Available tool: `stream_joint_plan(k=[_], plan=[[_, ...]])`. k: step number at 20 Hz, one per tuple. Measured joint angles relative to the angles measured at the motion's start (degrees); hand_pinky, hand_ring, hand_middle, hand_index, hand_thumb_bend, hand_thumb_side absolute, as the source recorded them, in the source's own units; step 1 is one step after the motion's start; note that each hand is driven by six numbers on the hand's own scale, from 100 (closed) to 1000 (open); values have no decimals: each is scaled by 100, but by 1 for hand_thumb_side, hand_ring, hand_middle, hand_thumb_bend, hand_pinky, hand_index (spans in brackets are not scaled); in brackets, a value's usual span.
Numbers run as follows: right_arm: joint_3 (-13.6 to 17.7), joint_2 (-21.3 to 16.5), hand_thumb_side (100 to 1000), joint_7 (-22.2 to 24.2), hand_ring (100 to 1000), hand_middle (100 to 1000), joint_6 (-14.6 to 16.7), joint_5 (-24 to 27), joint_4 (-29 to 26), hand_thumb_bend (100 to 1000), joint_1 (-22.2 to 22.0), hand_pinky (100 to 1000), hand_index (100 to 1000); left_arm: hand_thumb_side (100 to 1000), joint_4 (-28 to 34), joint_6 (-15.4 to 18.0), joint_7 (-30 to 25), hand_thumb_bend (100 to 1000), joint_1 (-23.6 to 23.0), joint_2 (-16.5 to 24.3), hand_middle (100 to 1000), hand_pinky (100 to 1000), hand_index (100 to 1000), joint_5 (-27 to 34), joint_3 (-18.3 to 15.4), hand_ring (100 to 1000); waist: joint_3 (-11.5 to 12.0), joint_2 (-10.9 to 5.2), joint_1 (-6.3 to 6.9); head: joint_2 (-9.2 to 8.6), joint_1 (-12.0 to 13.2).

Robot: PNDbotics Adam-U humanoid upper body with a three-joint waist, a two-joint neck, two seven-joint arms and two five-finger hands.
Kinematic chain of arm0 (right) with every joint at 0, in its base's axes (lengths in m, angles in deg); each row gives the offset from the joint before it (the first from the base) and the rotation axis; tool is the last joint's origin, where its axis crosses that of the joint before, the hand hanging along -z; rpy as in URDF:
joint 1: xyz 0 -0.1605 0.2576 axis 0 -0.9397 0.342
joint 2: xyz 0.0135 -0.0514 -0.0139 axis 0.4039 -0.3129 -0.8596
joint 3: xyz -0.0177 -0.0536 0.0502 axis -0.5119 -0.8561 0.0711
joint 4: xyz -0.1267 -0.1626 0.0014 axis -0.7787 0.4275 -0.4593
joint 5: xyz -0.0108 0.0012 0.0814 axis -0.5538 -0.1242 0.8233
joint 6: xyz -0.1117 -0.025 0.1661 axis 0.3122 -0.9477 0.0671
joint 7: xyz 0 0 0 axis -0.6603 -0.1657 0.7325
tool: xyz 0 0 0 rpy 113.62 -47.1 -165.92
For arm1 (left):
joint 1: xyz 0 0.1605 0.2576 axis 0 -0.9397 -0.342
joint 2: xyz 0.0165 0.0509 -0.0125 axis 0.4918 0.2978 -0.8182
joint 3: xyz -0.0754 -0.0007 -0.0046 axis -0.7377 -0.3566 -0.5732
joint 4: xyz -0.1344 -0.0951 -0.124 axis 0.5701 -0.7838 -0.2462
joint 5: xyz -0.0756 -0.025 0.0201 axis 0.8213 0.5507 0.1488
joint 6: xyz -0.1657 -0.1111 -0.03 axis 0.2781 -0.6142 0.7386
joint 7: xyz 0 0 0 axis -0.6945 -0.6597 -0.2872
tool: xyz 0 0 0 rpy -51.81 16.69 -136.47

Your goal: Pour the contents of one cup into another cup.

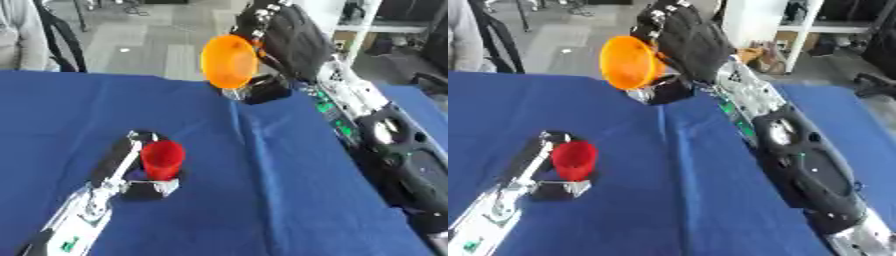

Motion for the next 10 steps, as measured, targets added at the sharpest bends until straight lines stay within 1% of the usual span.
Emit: stream_joint_plan(k=[1,2,3,4,5,6,7,8,9,10], plan=[[36,-13,569,69,389,230,-69,215,-156,100,-79,533,339,372,-154,17,202,651,73,-28,409,163,685,-99,-59,259,-22,16,0,-7,13],[67,-20,548,135,382,223,-134,412,-311,106,-155,529,336,393,-322,38,393,707,147,-67,422,190,691,-218,-117,274,-45,35,-2,-32,28],[91,-20,539,188,379,219,-185,566,-435,129,-218,528,335,406,-472,57,547,745,217,-107,429,207,695,-327,-173,285,-67,53,-3,-54,41],[120,-20,532,249,377,217,-239,738,-571,144,-289,527,334,426,-656,80,712,793,283,-159,444,244,705,-456,-234,308,-95,78,-6,-79,52],[146,-20,509,299,369,209,-282,871,-676,180,-348,524,332,446,-821,102,834,852,330,-206,462,285,720,-585,-284,335,-118,98,-9,-104,57],[165,-17,487,345,363,203,-321,979,-759,215,-407,521,329,466,-982,125,932,889,362,-248,478,318,728,-722,-328,358,-142,119,-16,-118,67],[185,-9,460,390,355,195,-358,1085,-810,259,-471,517,325,499,-1133,147,1009,941,387,-289,500,380,740,-855,-372,386,-165,133,-24,-144,79],[204,15,435,431,348,188,-391,1181,-835,298,-539,514,321,536,-1260,163,1076,984,392,-317,520,409,750,-974,-419,408,-185,147,-33,-155,85],[228,39,396,469,338,178,-427,1276,-838,359,-612,509,318,601,-1355,176,1137,1000,392,-349,547,455,760,-1055,-462,451,-188,158,-35,-161,92],[255,68,370,503,332,172,-464,1387,-838,399,-695,505,315,646,-1407,183,1190,1000,390,-360,561,470,762,-1093,-505,466,-188,164,-34,-169,94]])
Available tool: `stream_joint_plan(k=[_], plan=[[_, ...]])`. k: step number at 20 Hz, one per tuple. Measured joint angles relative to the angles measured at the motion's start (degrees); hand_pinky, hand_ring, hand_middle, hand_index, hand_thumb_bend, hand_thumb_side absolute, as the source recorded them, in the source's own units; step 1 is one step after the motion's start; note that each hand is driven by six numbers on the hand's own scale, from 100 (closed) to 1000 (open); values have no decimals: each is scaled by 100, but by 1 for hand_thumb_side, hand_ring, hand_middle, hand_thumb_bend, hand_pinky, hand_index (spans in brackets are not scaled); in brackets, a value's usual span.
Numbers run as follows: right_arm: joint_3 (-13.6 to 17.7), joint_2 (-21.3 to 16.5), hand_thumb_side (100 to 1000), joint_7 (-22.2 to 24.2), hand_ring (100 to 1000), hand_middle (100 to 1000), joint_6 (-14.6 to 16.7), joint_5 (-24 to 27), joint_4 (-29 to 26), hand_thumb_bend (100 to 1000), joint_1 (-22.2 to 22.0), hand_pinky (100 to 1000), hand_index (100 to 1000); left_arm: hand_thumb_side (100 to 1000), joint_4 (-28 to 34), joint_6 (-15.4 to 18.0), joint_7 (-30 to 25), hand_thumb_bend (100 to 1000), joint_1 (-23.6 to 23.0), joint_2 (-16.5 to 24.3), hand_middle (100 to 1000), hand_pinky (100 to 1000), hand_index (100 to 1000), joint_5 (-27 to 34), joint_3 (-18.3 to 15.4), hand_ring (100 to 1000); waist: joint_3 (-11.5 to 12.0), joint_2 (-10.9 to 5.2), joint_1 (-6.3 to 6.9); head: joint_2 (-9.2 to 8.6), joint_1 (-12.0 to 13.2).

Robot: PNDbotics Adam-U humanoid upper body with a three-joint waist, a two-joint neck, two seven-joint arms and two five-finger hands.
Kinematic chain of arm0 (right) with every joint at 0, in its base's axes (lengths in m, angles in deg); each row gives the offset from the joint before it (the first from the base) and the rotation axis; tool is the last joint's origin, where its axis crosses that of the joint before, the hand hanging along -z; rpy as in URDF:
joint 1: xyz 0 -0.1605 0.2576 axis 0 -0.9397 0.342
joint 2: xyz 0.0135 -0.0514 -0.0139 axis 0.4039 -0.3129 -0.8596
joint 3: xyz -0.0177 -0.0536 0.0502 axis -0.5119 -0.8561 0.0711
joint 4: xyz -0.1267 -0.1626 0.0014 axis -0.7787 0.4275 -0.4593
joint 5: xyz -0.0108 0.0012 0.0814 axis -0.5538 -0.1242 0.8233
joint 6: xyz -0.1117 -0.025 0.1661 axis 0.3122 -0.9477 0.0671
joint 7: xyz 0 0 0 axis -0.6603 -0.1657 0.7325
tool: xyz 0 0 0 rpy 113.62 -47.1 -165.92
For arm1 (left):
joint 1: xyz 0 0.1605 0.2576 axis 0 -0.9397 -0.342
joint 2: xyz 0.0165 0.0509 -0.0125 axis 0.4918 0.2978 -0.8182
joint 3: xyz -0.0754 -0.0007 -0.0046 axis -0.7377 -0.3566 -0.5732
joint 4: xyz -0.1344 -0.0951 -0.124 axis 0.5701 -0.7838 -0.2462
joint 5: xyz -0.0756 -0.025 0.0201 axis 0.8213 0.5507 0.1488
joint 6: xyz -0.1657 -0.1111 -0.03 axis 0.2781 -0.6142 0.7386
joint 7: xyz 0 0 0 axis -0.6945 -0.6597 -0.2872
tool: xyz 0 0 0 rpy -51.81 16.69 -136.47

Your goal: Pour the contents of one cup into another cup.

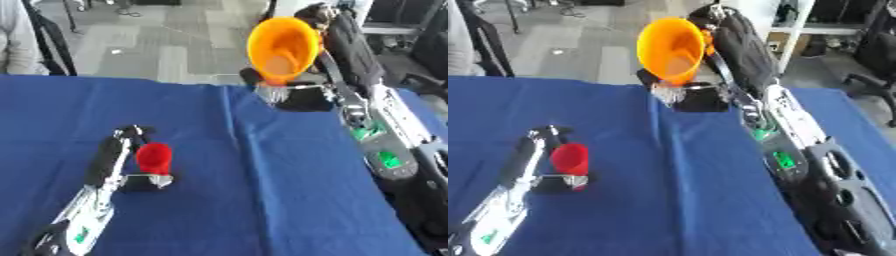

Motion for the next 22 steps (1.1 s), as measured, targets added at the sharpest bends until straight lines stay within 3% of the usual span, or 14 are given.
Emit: stream_joint_plan(k=[1,5,9,16,22], plan=[[27,26,288,32,322,162,-38,122,2,478,-90,500,312,700,-13,0,40,1000,-5,-9,583,491,769,2,-40,487,1,0,6,-8,1],[130,73,202,171,300,139,-202,632,139,593,-485,490,304,802,180,-109,30,933,-133,3,654,520,788,399,-162,543,50,0,61,-26,1],[170,129,110,319,286,124,-306,994,550,613,-783,486,300,845,765,-385,-284,912,-245,134,678,538,790,1272,-223,563,124,-5,135,-29,-16],[23,418,100,669,295,122,-105,1563,1639,617,-695,490,306,926,2017,-907,-1284,830,-453,341,698,561,791,2803,-102,587,303,-60,276,-29,-146],[-179,799,100,927,341,158,214,1569,2714,661,-333,504,331,955,2860,-1488,-1894,782,-555,380,694,558,789,3641,-13,582,479,-64,372,-29,-323]])
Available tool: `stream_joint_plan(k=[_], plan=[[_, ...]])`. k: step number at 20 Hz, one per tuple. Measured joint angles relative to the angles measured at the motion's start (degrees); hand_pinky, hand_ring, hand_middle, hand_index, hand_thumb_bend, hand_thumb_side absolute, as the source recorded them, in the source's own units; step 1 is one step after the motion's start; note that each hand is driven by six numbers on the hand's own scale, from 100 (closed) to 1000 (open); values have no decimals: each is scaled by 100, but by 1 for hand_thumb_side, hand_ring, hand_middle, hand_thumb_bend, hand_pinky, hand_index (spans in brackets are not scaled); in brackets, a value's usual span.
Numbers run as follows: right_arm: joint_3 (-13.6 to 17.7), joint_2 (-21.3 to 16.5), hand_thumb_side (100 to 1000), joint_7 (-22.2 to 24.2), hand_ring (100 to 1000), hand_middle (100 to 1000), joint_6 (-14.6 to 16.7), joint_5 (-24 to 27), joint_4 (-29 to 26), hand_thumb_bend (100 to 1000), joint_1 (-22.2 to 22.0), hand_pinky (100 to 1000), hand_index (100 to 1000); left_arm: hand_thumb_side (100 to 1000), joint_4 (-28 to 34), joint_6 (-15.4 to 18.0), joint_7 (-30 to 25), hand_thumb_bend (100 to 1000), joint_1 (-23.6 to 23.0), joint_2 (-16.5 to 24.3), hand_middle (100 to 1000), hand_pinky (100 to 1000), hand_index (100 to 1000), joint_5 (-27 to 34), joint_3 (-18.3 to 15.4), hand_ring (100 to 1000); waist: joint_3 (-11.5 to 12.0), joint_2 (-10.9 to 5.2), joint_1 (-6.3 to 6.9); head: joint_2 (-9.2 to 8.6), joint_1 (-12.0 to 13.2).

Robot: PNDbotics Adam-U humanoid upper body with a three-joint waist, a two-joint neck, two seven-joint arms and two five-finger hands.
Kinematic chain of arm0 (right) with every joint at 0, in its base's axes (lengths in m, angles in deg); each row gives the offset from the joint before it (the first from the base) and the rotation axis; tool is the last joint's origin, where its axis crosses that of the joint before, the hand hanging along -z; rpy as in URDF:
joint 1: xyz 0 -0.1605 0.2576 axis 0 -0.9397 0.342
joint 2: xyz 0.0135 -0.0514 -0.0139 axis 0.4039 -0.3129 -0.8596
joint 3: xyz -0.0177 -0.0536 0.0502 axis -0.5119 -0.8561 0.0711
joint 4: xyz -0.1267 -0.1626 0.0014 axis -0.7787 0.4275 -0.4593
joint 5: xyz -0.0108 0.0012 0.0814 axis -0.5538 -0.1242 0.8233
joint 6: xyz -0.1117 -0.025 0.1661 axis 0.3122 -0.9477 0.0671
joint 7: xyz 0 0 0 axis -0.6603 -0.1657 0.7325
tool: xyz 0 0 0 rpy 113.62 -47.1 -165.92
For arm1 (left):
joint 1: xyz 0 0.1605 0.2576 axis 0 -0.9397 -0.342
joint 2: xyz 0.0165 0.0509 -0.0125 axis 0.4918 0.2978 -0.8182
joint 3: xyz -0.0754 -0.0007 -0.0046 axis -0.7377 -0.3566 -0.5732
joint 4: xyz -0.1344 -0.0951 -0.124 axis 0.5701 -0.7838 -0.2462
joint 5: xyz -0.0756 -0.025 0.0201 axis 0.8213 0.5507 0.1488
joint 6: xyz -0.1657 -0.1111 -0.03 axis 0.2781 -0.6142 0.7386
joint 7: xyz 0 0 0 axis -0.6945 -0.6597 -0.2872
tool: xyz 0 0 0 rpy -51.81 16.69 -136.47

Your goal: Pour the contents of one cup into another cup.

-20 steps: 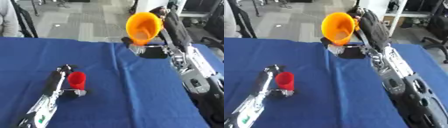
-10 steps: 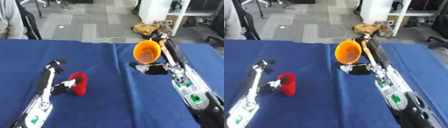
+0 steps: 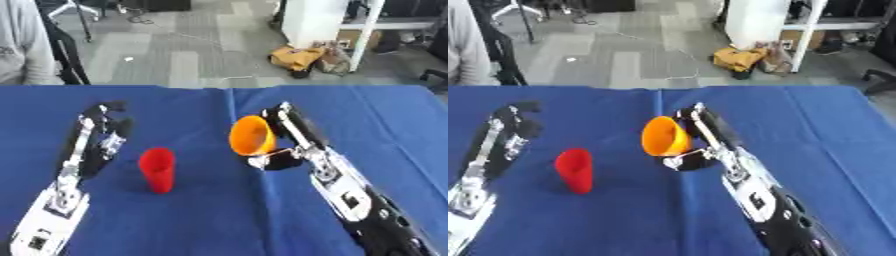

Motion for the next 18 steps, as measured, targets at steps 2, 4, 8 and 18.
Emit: stream_joint_plan(k=[2,4,8,18], plan=[[-29,132,145,35,397,208,119,-155,348,739,38,527,379,960,194,-122,-92,778,-39,2,692,557,789,122,0,578,50,0,32,0,-48],[-43,244,280,26,525,344,239,-437,652,890,49,597,507,962,339,-204,-145,776,-91,3,690,554,789,188,-1,574,82,1,53,0,-88],[-39,347,542,25,846,723,510,-1251,1081,1000,44,905,898,963,550,-286,-174,777,-189,32,685,551,789,218,-9,567,92,1,60,0,-124],[334,11,541,-144,814,693,622,-1113,364,1000,-94,883,909,970,653,-346,-117,780,-338,105,682,548,790,246,-111,563,-46,-20,-6,0,-42]])
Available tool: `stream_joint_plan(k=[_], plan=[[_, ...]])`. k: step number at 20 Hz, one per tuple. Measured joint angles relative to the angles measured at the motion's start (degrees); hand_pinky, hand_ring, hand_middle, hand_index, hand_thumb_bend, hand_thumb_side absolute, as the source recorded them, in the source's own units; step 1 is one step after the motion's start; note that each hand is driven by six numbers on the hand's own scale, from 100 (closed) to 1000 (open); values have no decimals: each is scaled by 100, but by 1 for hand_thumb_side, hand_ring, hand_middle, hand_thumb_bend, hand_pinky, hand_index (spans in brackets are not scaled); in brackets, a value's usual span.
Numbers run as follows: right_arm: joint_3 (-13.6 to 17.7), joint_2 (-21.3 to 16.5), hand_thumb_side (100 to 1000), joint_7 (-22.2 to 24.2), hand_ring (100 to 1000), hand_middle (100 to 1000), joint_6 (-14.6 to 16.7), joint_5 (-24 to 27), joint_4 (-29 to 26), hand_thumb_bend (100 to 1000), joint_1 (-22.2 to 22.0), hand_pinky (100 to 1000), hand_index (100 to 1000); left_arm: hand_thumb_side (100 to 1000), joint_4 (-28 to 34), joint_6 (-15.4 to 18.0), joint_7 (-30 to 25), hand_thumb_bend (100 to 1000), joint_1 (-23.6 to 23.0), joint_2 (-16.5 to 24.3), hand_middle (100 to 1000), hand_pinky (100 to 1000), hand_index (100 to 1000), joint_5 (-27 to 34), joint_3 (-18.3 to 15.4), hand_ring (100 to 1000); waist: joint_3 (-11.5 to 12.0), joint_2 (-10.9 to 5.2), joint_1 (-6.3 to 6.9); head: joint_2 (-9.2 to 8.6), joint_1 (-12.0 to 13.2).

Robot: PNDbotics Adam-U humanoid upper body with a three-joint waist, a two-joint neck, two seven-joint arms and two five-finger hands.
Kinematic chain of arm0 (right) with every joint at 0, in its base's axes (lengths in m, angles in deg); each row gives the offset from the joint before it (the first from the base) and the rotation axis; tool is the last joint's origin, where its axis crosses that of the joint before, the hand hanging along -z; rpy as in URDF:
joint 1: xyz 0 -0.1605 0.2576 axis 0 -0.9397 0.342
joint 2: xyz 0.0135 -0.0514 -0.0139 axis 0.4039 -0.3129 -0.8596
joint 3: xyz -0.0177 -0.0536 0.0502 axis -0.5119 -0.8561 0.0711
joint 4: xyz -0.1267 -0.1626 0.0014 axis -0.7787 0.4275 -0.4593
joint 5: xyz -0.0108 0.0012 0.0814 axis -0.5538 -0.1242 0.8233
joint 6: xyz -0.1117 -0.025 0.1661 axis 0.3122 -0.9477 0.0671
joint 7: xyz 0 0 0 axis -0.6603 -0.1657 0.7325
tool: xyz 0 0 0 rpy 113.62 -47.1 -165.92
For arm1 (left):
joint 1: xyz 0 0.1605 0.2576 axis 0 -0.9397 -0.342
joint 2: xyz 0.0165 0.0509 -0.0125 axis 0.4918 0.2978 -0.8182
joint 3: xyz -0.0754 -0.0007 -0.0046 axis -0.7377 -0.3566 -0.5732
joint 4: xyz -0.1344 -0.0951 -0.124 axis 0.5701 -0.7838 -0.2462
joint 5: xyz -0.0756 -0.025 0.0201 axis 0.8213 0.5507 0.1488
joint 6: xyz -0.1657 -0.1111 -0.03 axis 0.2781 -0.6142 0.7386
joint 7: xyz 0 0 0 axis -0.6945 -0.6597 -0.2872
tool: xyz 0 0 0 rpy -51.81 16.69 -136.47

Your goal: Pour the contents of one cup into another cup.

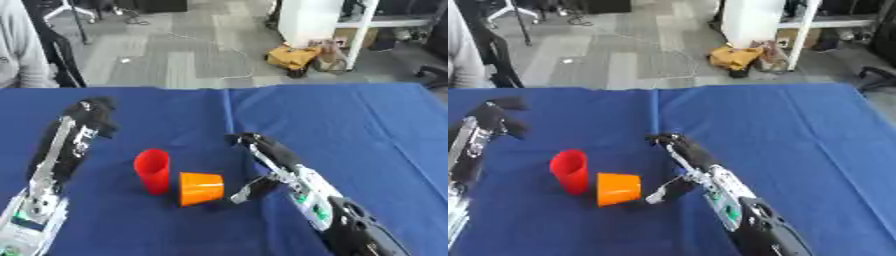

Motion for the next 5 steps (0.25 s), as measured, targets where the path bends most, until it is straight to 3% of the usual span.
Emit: stream_joint_plan(k=[5], plan=[[219,-330,541,-48,760,652,-311,940,-931,1000,-225,800,891,979,73,28,14,798,-116,84,699,555,791,1,-83,581,-15,0,-18,0,69]])
